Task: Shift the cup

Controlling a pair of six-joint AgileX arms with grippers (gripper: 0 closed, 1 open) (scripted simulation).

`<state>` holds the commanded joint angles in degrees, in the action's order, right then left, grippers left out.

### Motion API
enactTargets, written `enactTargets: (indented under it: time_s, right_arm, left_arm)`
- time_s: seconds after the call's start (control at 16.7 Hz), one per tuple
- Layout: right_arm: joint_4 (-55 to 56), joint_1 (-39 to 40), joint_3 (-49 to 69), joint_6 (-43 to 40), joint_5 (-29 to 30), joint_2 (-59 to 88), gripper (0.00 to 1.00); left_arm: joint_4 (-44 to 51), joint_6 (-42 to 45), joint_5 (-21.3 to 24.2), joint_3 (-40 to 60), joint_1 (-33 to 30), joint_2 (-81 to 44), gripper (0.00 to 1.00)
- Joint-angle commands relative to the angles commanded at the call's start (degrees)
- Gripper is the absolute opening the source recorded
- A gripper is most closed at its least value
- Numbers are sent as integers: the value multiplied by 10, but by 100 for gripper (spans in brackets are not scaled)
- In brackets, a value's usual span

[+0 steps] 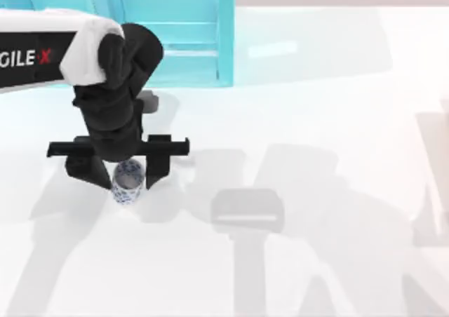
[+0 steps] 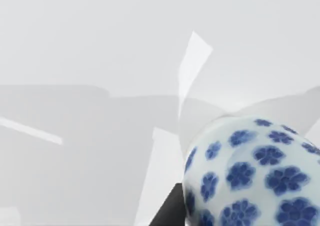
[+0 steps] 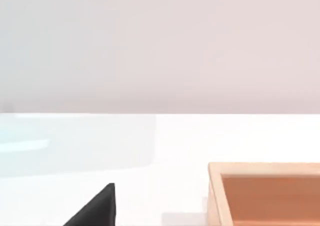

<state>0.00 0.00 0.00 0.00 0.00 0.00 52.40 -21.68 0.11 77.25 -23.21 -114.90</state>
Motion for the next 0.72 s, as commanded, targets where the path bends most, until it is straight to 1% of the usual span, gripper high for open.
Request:
enactTargets:
  time_s: [0.3,0.36,0.72]
  right_arm:
    - [0,0,0,0,0,0,100]
    - [0,0,0,0,0,0,100]
    - [0,0,0,0,0,0,100]
  left_arm:
    - [0,0,0,0,0,0,2]
    - [0,0,0,0,0,0,0]
    - [0,0,0,0,0,0,0]
